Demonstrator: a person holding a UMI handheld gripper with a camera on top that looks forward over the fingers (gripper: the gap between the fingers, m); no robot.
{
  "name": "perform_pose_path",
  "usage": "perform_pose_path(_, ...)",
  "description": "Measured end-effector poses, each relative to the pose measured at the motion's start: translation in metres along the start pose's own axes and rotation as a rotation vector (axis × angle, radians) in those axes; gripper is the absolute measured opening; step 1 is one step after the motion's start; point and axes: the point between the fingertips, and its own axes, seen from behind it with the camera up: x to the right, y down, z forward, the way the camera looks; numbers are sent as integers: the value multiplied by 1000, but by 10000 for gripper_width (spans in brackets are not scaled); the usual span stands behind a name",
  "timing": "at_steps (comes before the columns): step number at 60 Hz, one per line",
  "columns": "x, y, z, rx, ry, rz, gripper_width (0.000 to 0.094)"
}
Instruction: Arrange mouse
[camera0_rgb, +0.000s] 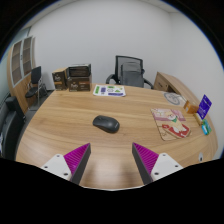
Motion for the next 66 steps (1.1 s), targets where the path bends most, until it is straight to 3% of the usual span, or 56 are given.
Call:
perform_pose_path(20,-4,-21,90,49,35,-22,867)
perform_pose_path(34,1,-29,145,32,45,-32,872)
perform_pose_path(66,26,-67,198,47,52,11,865)
